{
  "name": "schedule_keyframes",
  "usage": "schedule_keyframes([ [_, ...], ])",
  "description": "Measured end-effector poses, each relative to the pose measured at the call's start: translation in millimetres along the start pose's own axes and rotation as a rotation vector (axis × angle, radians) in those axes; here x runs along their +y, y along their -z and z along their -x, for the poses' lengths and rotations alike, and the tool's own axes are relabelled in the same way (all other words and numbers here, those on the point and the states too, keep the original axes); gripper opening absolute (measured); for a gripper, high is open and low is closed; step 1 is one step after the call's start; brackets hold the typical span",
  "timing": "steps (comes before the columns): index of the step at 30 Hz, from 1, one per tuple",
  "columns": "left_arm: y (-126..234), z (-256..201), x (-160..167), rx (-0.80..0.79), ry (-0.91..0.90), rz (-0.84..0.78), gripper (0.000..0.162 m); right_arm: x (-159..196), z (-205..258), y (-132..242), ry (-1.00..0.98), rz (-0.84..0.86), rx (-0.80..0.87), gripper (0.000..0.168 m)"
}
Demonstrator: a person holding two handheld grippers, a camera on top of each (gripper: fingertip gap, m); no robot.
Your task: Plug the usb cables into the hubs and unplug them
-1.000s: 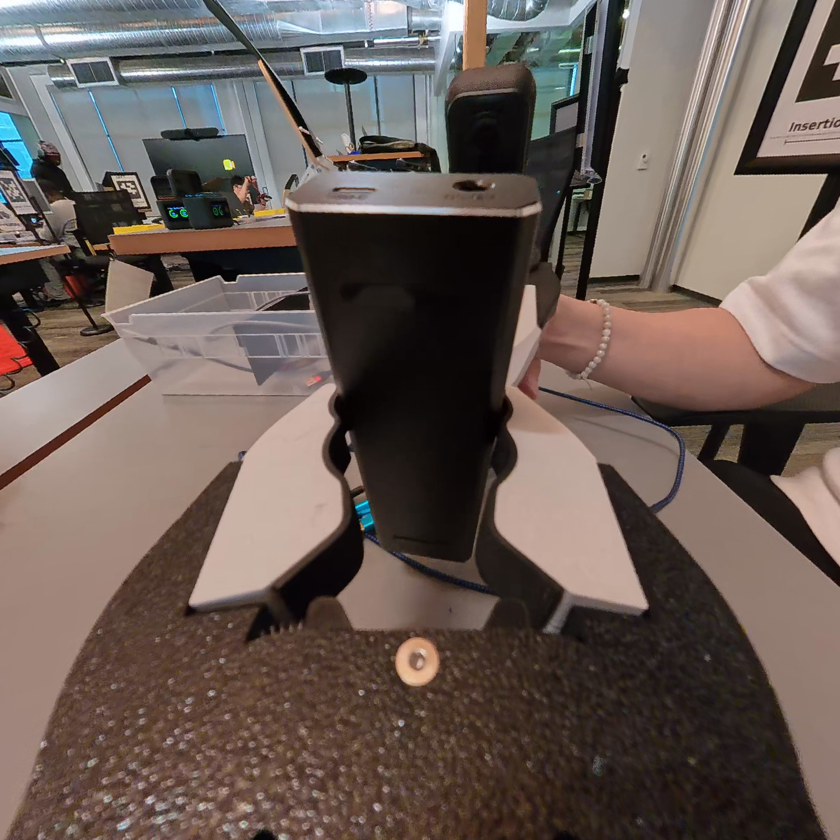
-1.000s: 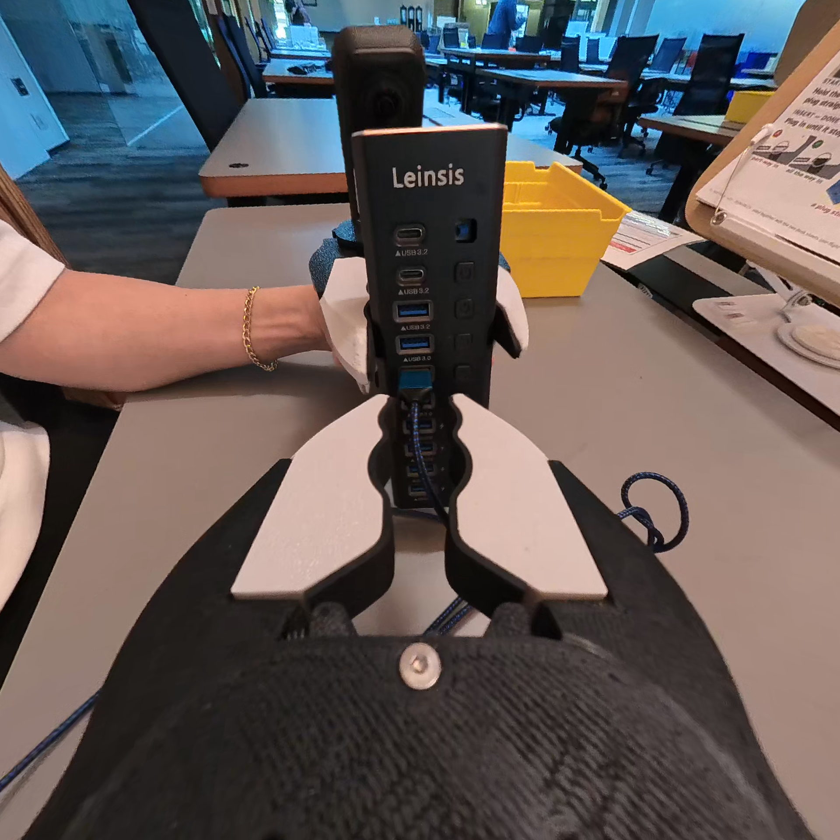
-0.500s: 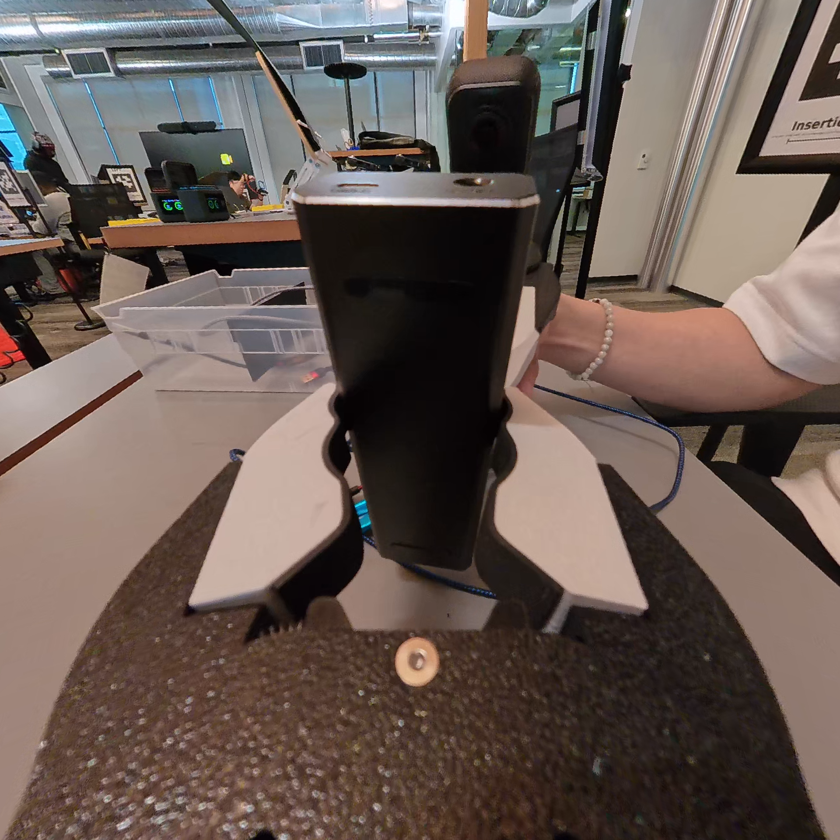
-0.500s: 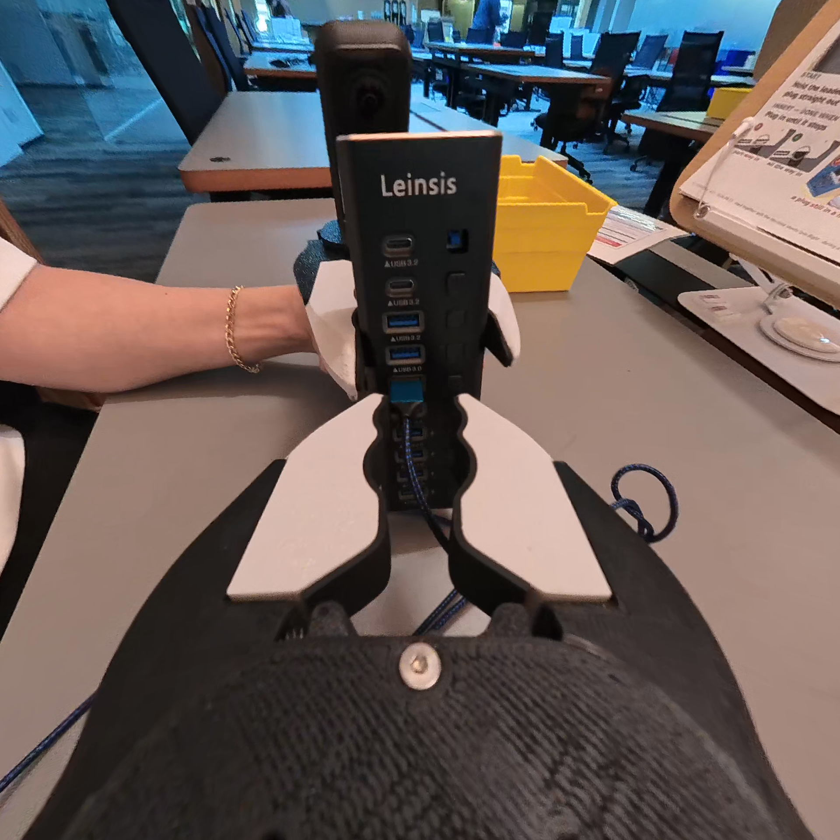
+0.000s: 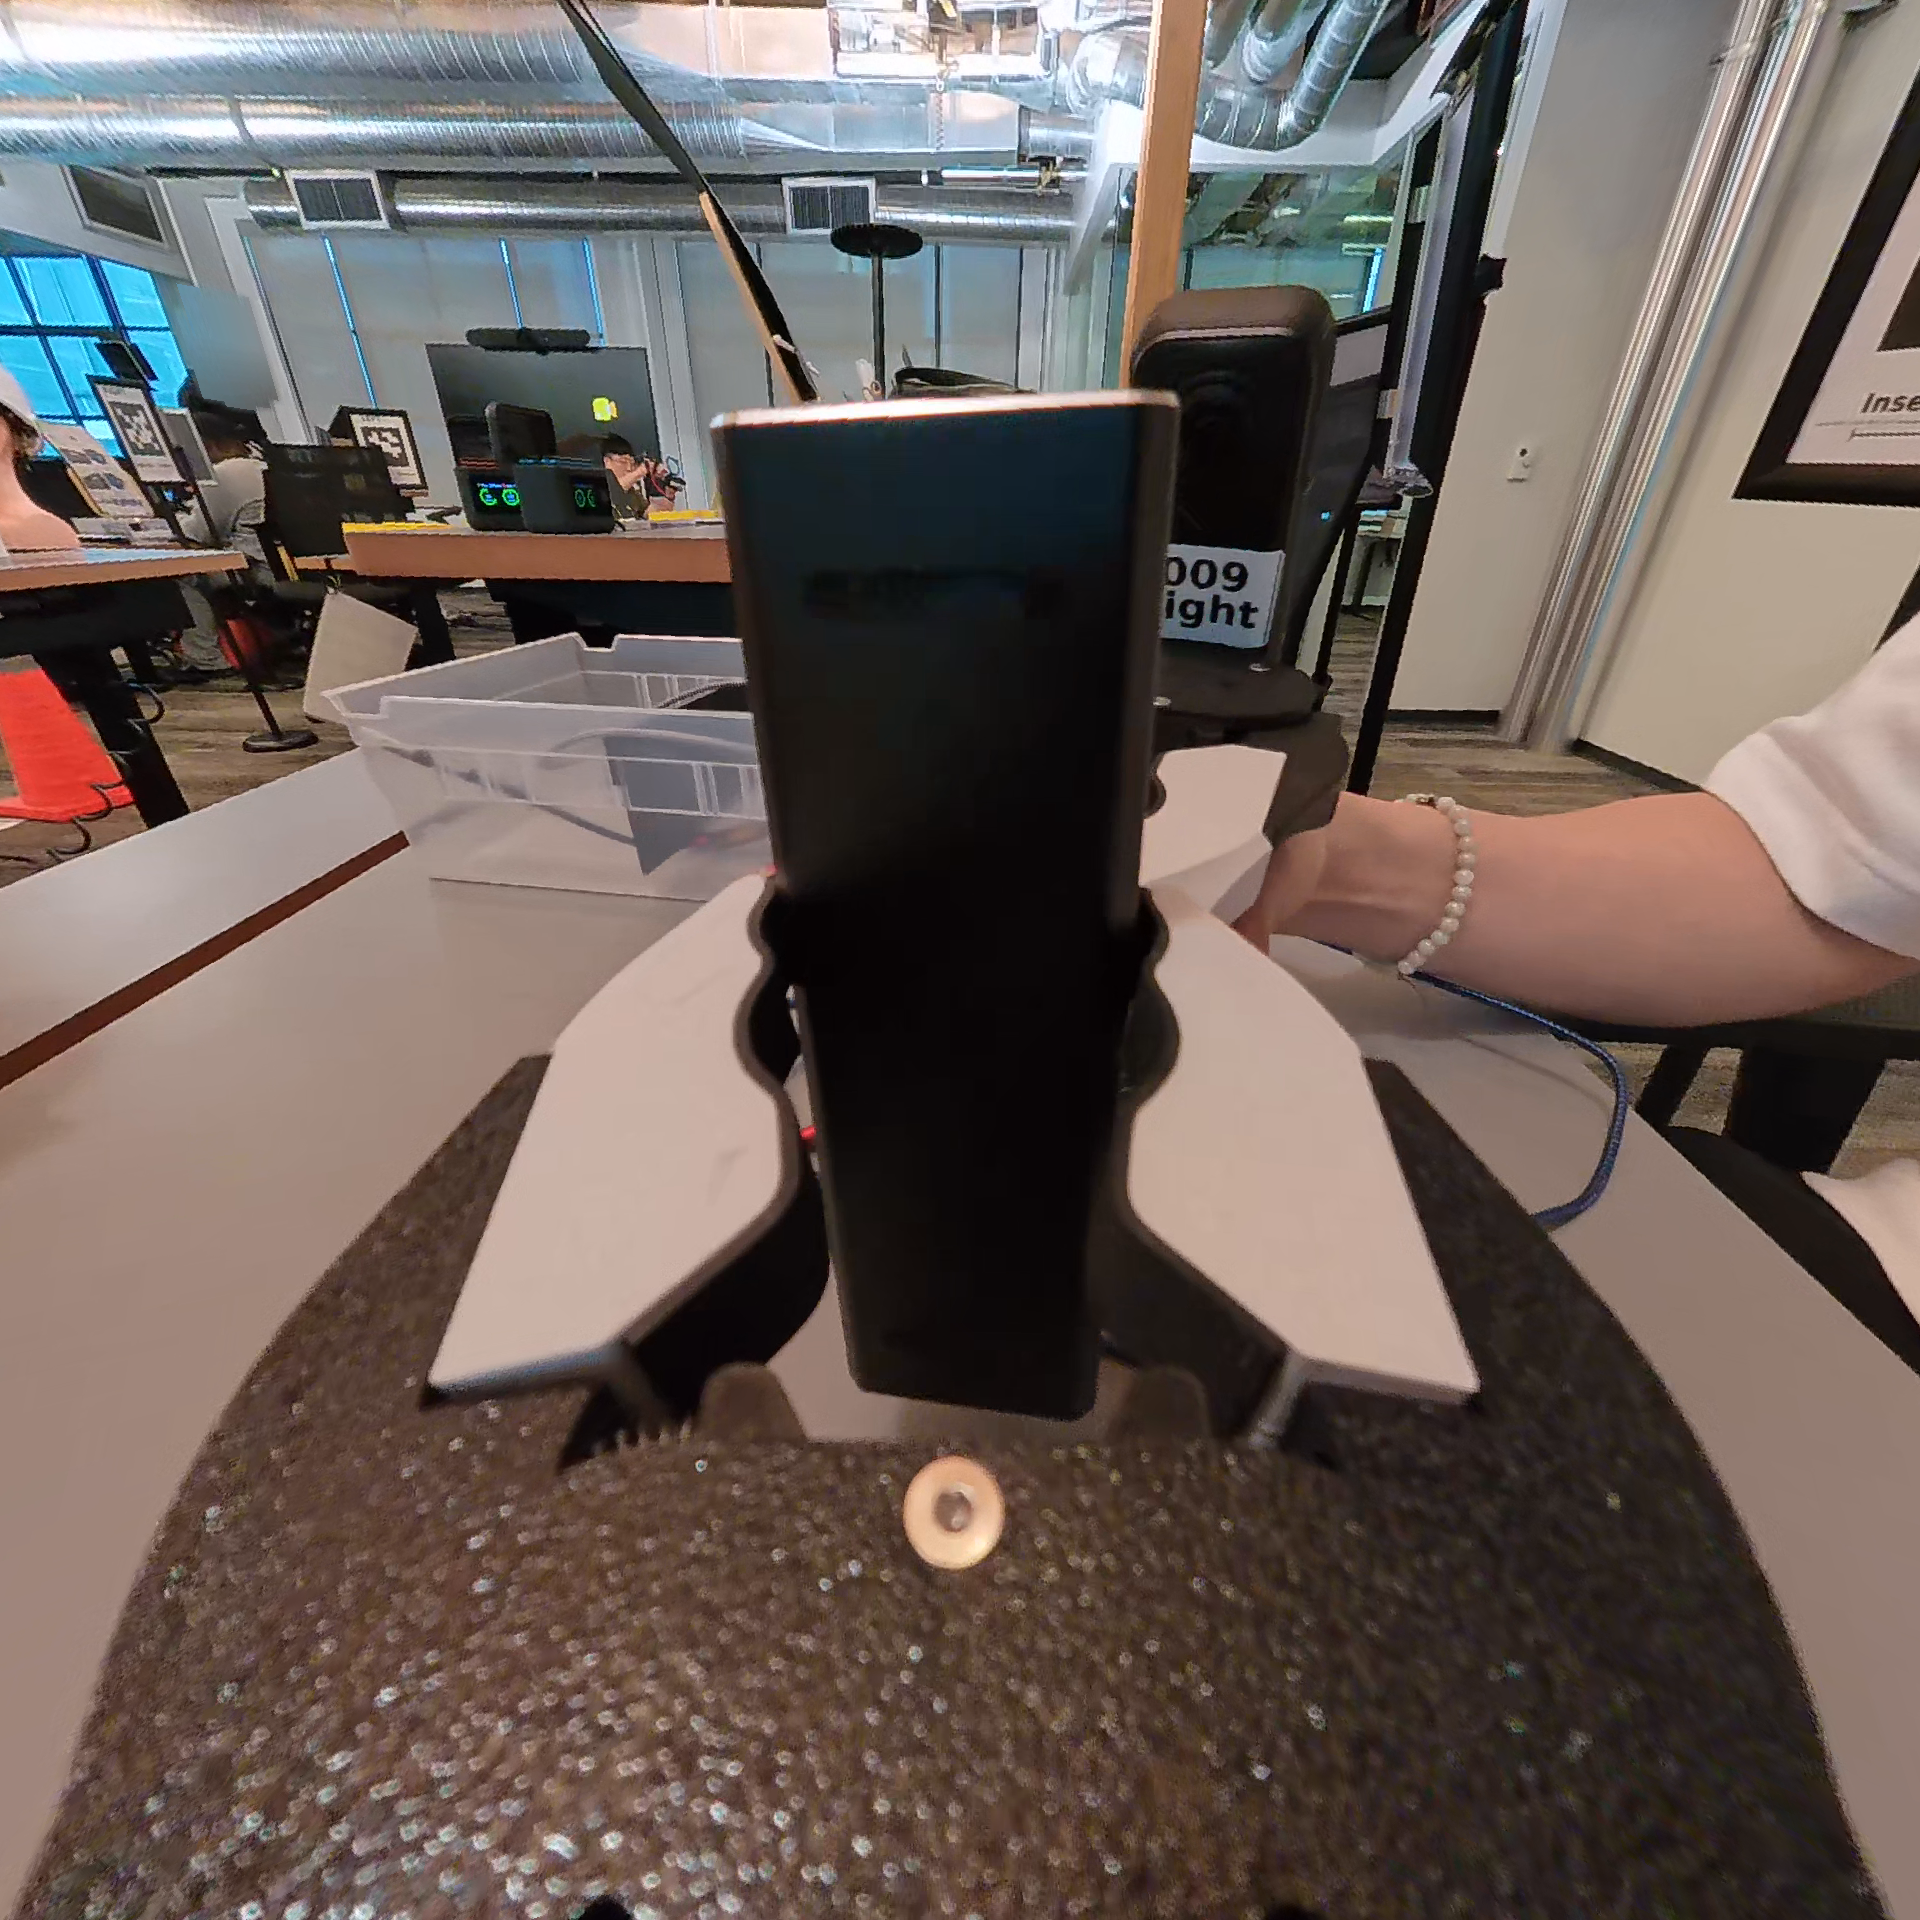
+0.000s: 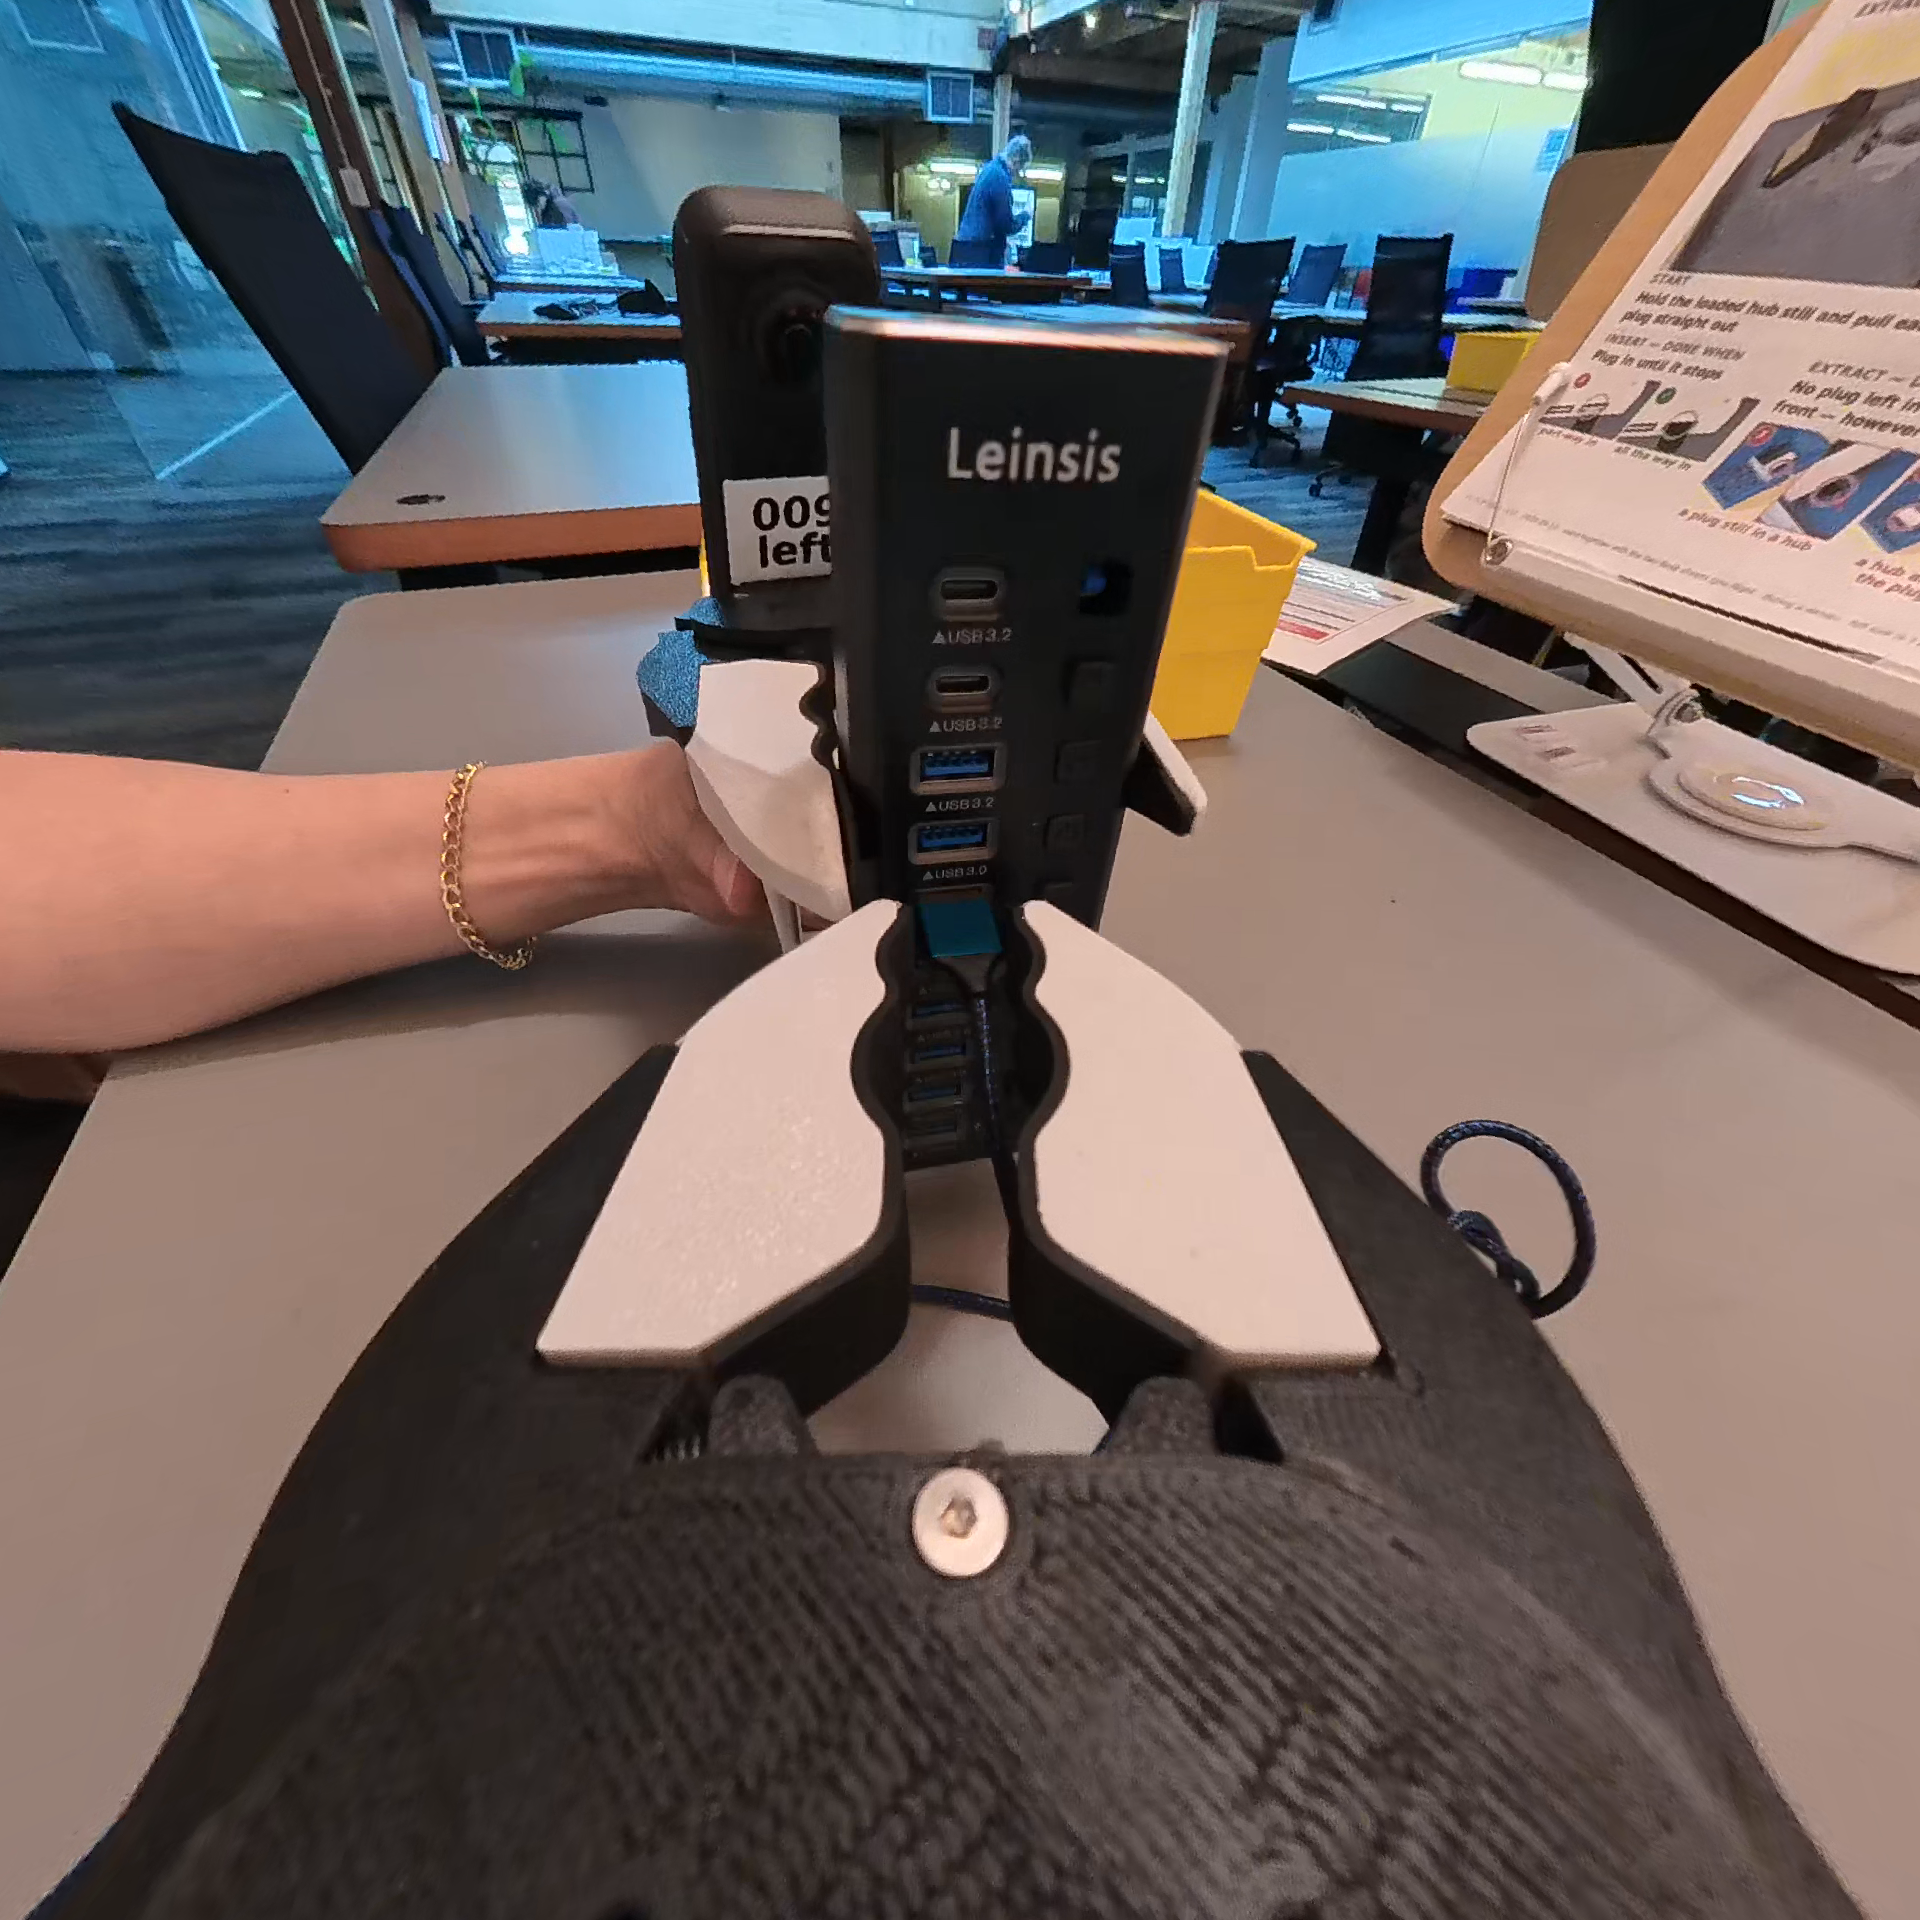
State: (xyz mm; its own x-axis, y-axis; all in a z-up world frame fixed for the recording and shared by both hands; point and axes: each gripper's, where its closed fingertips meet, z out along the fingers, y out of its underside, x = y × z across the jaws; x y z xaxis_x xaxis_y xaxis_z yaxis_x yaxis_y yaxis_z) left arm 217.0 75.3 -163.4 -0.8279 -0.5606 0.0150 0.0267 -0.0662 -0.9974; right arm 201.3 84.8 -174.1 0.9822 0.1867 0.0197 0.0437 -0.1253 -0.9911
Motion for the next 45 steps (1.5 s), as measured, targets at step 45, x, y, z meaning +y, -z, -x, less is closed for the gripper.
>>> schedule_keyframes([
  [45, -6, -6, 7, 0.001, -0.057, 0.126, 0.061, -1, 0, 17, 0.002, 0.176, 0.006, 0.016],
])
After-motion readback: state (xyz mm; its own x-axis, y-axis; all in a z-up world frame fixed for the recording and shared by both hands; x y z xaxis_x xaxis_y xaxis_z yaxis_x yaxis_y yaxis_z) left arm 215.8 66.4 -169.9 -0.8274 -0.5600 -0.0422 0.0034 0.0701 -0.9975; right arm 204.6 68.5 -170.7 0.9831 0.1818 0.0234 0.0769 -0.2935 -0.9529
